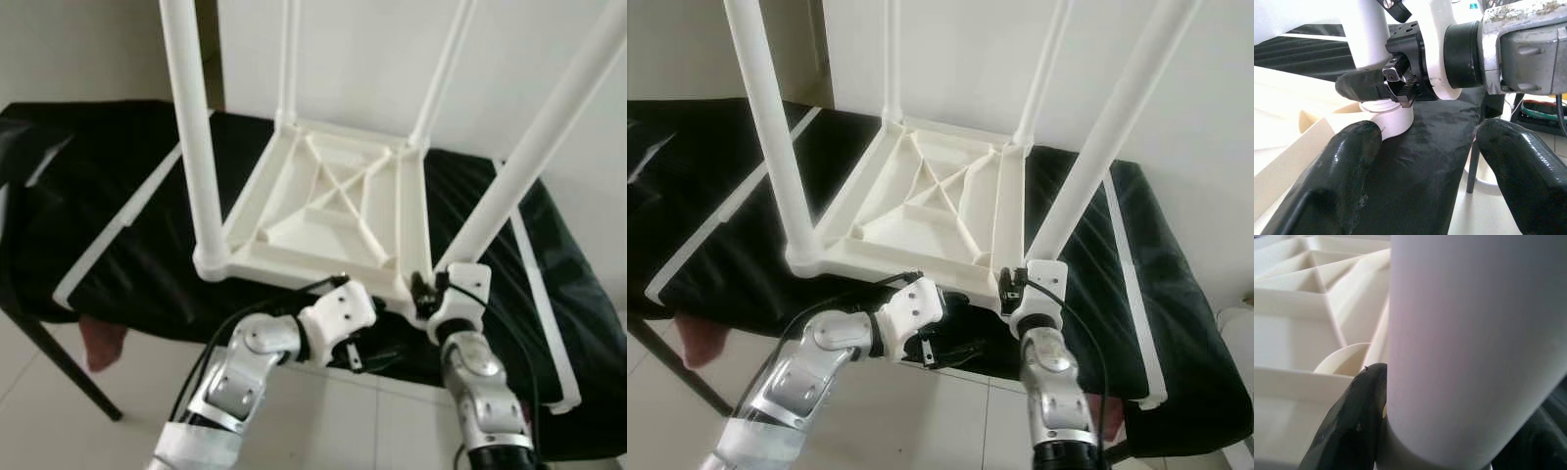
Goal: Building children table
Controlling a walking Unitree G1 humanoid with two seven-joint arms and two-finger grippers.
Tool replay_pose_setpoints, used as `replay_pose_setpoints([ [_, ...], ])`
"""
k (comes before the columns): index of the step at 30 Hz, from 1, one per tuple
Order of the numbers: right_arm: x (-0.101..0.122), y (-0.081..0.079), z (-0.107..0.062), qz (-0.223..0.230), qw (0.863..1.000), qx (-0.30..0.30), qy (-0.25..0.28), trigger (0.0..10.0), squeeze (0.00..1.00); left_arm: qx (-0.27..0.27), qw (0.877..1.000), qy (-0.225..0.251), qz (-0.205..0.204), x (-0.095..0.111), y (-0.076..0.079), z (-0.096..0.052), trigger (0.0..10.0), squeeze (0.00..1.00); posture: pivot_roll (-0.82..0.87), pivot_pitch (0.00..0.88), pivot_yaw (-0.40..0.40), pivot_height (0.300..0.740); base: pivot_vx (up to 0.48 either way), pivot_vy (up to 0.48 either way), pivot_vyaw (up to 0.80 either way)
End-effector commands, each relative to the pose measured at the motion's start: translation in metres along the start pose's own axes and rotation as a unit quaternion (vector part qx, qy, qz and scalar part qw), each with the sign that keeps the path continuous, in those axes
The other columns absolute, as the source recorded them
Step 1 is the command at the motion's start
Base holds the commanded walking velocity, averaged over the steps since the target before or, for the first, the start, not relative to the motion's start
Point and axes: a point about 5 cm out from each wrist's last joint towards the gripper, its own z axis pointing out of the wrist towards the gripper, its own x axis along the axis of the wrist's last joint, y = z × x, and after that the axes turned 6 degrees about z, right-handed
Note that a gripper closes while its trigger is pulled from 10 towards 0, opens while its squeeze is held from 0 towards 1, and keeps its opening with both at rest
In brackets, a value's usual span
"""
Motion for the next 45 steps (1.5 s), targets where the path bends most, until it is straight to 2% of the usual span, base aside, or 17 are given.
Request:
replay_pose_setpoints([
  [1, -0.005, 0.010, -0.005, 0.006, 0.997, -0.072, -0.011, 10.0, 0.00, 0.060, 0.998, -0.011, 0.001, -0.001, -0.006, 0.002, 10.0, 0.00, 0.05, 0.000, -0.089, 0.740, 0.000, 0.000, 0.00],
  [6, -0.011, 0.004, -0.008, -0.005, 0.995, -0.092, -0.031, 10.0, 0.00, 0.059, 0.998, -0.011, 0.000, -0.001, -0.005, 0.002, 10.0, 0.00, 0.05, 0.000, -0.089, 0.740, 0.000, 0.000, 0.00],
  [16, -0.004, 0.002, -0.008, -0.005, 0.996, -0.092, -0.014, 10.0, 0.00, 0.058, 0.998, -0.013, 0.005, -0.002, -0.006, 0.001, 10.0, 0.00, 0.05, 0.000, -0.087, 0.740, 0.000, 0.000, 0.00],
  [17, -0.004, 0.001, -0.009, -0.004, 0.996, -0.091, -0.012, 10.0, 0.45, 0.057, 0.998, -0.010, 0.003, -0.001, -0.005, 0.002, 10.0, 0.00, 0.05, 0.000, -0.090, 0.740, 0.000, 0.000, 0.00],
  [18, -0.003, 0.000, -0.009, -0.001, 0.996, -0.086, -0.009, 10.0, 1.00, 0.056, 0.998, -0.007, 0.002, 0.000, -0.004, 0.003, 10.0, 0.00, 0.05, 0.000, -0.092, 0.740, 0.000, 0.000, 0.00],
  [23, 0.003, -0.001, -0.010, 0.001, 0.998, -0.067, 0.007, 10.0, 1.00, 0.053, 0.999, -0.006, 0.000, 0.000, -0.001, 0.004, 10.0, 0.00, 0.05, 0.000, -0.096, 0.740, 0.000, 0.000, 0.00],
  [34, 0.003, 0.011, -0.013, -0.005, 1.000, -0.026, 0.012, 10.0, 1.00, 0.053, 0.999, -0.008, -0.002, -0.002, 0.000, 0.003, 10.0, 0.00, 0.05, 0.000, -0.097, 0.740, 0.000, 0.000, 0.00],
  [36, 0.003, 0.019, -0.010, -0.012, 1.000, 0.020, 0.015, 10.0, 0.00, 0.051, 0.999, -0.009, -0.003, -0.002, 0.000, 0.003, 10.0, 0.00, 0.04, 0.000, -0.093, 0.740, 0.000, 0.000, 0.00],
  [37, 0.003, 0.019, -0.010, -0.012, 1.000, 0.020, 0.015, 10.0, 0.00, 0.051, 0.999, -0.009, -0.003, -0.002, 0.000, 0.003, 10.0, 0.00, 0.04, 0.000, -0.093, 0.740, 0.000, 0.000, 0.00],
  [40, 0.000, 0.030, -0.006, -0.033, 0.995, 0.095, 0.012, 10.0, 0.00, 0.048, 0.999, -0.006, -0.003, -0.001, 0.001, 0.006, 10.0, 0.00, 0.03, 0.000, -0.092, 0.740, 0.000, 0.000, 0.00],
  [45, 0.000, 0.031, -0.003, -0.034, 0.991, 0.126, 0.009, 10.0, 0.00, 0.052, 0.999, -0.005, -0.011, -0.004, 0.001, 0.007, 10.0, 0.00, 0.03, 0.000, -0.089, 0.740, 0.000, 0.000, 0.00],
])
